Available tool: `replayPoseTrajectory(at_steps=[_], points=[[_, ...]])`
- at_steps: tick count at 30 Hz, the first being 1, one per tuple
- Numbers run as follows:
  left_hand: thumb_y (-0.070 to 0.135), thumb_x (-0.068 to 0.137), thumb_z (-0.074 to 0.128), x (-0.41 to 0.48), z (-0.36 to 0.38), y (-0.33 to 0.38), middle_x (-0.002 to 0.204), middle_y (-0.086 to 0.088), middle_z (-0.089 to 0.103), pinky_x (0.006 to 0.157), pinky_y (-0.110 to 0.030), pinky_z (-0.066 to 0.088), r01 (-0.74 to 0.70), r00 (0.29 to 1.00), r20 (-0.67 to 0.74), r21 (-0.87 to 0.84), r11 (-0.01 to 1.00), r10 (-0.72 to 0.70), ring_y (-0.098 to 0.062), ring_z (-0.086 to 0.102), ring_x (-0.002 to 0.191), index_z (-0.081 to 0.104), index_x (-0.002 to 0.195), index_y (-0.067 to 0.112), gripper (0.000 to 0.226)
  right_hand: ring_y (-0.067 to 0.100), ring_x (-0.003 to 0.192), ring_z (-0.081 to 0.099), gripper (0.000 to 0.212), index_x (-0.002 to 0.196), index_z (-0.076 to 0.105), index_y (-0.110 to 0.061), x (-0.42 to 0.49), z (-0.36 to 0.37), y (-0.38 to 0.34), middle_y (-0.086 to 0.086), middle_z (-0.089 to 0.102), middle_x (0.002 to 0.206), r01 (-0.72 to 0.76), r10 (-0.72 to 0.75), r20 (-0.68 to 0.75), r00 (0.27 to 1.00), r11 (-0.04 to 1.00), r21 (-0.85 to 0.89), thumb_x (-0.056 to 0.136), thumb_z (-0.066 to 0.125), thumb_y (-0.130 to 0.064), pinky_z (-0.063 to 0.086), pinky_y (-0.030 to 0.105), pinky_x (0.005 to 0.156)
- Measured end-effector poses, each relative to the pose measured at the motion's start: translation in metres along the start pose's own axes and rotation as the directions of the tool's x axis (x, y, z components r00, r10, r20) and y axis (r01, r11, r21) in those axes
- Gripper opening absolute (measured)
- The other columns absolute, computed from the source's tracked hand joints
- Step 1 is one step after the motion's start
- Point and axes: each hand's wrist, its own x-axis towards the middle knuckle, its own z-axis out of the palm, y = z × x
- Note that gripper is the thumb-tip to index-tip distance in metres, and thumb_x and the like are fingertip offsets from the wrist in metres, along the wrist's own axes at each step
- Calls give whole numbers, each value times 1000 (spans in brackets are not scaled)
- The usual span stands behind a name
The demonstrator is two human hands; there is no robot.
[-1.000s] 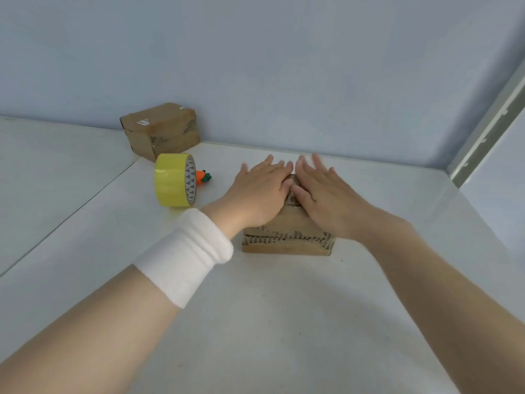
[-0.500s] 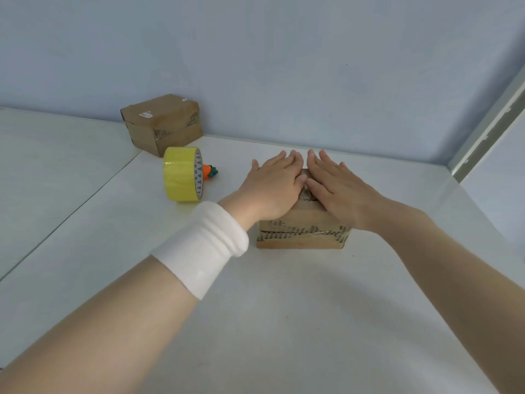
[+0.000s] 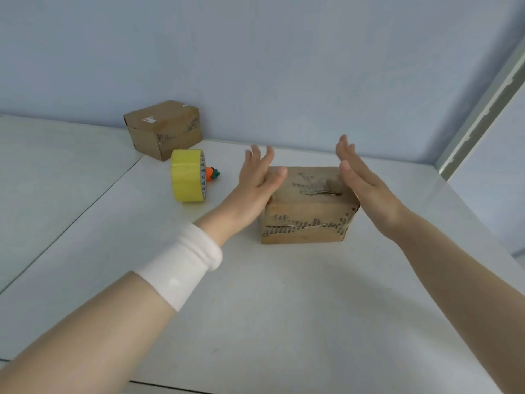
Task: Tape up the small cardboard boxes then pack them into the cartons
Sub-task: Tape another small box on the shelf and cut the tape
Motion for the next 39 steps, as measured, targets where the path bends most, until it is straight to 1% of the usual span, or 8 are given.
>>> replayPoseTrajectory(at_steps=[5,14,18,21,24,27,30,39], points=[[26,102,29,-5,21,-5,156,11,-15,119,-36,7,-8,998,-58,-372,928,-14,-6,-12,143,12,148,31,49,-11,138,8,36,135,48,-29,-2,20,16,-29,19,151,-41,54,-62,997,980,194,101,35,-32,14,16,108],[49,73,71,-29,2,-28,153,13,10,117,-39,20,-62,992,98,-196,979,82,-11,10,145,0,138,49,96,1,123,49,83,140,23,-43,-38,11,41,-21,54,131,-83,6,141,990,833,548,75,72,-28,45,24,97],[69,77,47,-19,-9,-7,129,29,40,96,-4,31,15,1000,-17,-111,994,-17,7,40,120,13,149,32,88,-9,87,63,37,120,56,-33,-35,5,19,-25,69,96,-69,113,-127,986,948,311,84,58,-40,53,14,70],[72,86,27,-5,-18,5,137,11,49,90,-14,34,203,979,-6,48,978,-203,-9,46,124,47,136,23,73,8,70,66,31,97,64,-29,-24,4,-9,-8,67,88,-298,298,-190,936,954,31,89,48,-54,57,26,59],[49,97,34,0,-17,9,139,-3,49,94,-23,38,191,981,-62,152,970,-184,-18,47,124,48,134,16,52,23,93,64,50,116,61,-13,-14,9,-16,6,65,109,-422,400,-202,894,902,-85,95,35,-50,54,36,84],[36,99,38,6,-20,20,155,3,22,110,-22,15,15,994,-107,289,957,17,-10,16,143,27,147,23,51,15,141,24,51,147,26,-19,-14,14,-24,-2,27,154,-177,77,-308,948,934,-311,100,26,-40,18,23,109],[37,100,31,10,-13,30,158,5,9,111,-22,6,-208,978,110,487,848,177,-6,0,144,20,149,24,51,8,144,-7,50,150,13,-15,-17,20,-26,-4,3,158,83,-167,-78,983,780,-620,102,20,-30,1,22,113],[60,92,18,17,-7,31,157,2,-14,114,-27,-11,-343,896,445,695,632,-3,-4,-14,142,-12,148,18,76,-7,137,-10,51,149,2,-19,-9,16,-21,-10,-6,158,86,29,168,985,764,-639,102,17,-30,-10,5,100]])
